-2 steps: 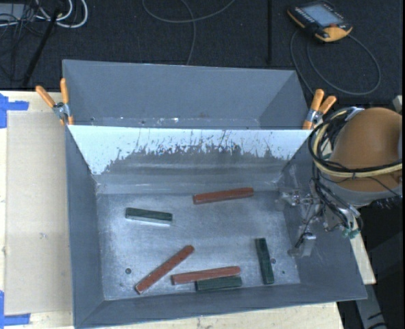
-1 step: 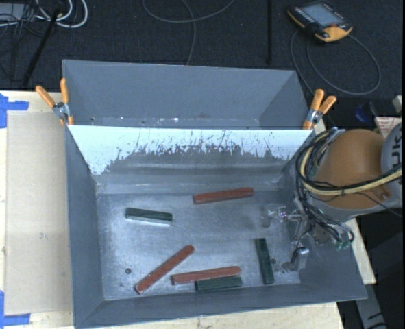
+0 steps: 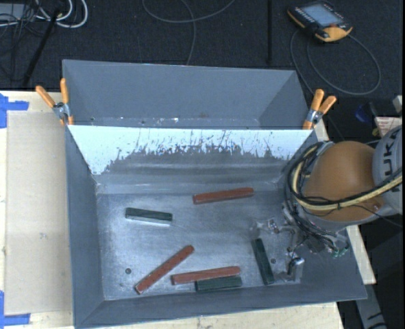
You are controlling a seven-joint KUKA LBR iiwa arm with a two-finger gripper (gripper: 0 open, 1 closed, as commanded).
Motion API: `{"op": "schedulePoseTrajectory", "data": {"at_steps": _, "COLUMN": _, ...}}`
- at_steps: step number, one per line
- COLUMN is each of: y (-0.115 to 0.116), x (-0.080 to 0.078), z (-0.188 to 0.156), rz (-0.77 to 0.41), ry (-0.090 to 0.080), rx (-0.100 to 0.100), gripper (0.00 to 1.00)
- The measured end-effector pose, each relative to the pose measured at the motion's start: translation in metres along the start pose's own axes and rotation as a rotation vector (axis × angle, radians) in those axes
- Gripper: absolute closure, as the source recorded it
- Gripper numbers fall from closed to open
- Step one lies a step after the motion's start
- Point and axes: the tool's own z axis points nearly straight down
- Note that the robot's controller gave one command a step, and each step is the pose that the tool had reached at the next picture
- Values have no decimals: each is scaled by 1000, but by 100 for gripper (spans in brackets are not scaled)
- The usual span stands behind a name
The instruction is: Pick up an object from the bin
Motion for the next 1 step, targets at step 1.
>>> {"op": "schedulePoseTrajectory", "data": {"at_steps": 1, "y": 8, "x": -2, "z": 9, "rz": -149, "ry": -41, "rx": 21, "gripper": 100}}
